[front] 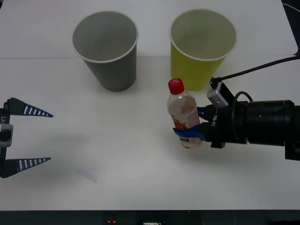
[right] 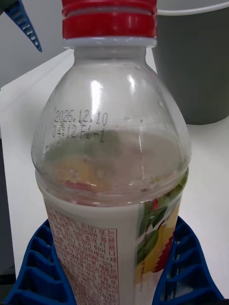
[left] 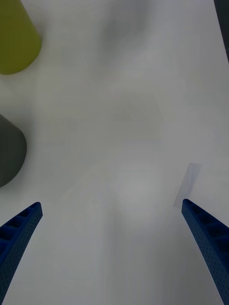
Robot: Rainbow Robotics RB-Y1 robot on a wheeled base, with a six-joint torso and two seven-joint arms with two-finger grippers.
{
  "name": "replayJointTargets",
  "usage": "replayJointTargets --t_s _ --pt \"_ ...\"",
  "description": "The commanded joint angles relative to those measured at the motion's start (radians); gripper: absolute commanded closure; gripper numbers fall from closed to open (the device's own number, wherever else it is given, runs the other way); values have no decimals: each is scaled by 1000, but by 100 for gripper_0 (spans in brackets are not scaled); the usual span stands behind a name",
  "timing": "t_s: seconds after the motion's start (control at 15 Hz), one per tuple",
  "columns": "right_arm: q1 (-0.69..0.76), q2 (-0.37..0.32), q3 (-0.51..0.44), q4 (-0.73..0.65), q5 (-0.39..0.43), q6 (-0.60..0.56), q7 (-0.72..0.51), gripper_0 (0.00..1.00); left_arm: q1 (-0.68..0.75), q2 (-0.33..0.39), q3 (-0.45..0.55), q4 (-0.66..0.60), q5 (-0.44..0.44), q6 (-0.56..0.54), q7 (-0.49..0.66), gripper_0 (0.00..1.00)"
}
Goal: Put the can into the green bin and the plastic bottle into the gray bin
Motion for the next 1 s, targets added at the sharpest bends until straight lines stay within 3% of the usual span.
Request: replayJointTargets --t_s 0.07,0.33,0.67,1.0 --pt "-80 -20 -7 -55 68 -79 -175 100 0 0 0 0 0 0 0 0" --pt "-231 -29 -7 -86 115 -210 -346 100 0 0 0 0 0 0 0 0" --pt "-380 -31 21 -54 115 -273 -346 100 0 0 0 0 0 0 0 0" --pt "-634 -29 166 97 123 -273 -346 100 0 0 0 0 0 0 0 0"
